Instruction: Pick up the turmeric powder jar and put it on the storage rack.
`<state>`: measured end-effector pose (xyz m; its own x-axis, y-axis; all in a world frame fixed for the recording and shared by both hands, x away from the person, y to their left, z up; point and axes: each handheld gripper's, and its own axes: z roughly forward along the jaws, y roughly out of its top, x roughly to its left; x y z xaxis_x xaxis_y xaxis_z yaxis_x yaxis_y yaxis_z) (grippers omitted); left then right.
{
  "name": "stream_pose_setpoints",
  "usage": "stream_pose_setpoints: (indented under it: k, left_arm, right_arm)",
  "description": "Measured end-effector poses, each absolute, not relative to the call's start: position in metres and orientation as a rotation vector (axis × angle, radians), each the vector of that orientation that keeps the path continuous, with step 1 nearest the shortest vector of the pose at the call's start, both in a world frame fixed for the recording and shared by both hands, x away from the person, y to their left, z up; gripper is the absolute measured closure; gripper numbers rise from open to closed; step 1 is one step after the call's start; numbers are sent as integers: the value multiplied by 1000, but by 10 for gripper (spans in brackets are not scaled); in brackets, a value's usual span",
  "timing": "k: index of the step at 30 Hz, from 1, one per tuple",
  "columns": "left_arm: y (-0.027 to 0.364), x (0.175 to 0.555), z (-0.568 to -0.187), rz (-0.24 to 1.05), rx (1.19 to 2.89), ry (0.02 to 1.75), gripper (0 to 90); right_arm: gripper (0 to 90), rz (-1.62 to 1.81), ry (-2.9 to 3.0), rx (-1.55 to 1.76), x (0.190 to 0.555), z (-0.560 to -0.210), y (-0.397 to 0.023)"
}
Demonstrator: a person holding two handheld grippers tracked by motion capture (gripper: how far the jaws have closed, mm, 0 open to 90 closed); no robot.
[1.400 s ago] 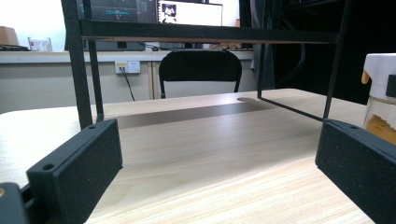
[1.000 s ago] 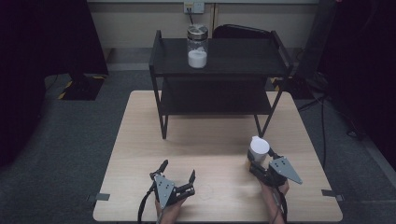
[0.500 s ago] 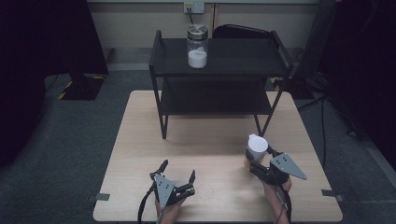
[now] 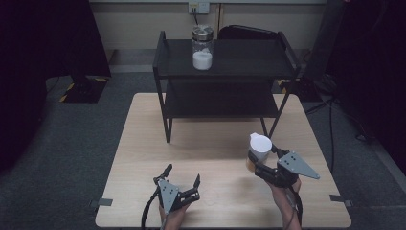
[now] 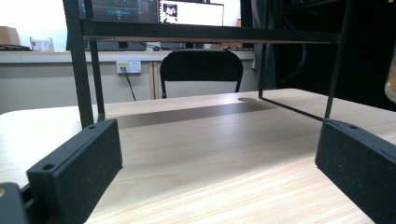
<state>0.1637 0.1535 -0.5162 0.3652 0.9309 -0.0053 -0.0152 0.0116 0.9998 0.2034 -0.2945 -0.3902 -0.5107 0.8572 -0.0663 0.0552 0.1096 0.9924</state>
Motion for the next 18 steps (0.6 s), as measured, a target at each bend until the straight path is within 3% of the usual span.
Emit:
stream_pose_setpoints:
  k: [18]
  left_arm:
    - [154,164,-516,932,1344,922,0]
  right_arm:
    - [306,1576,1763,801,214,-335,-315]
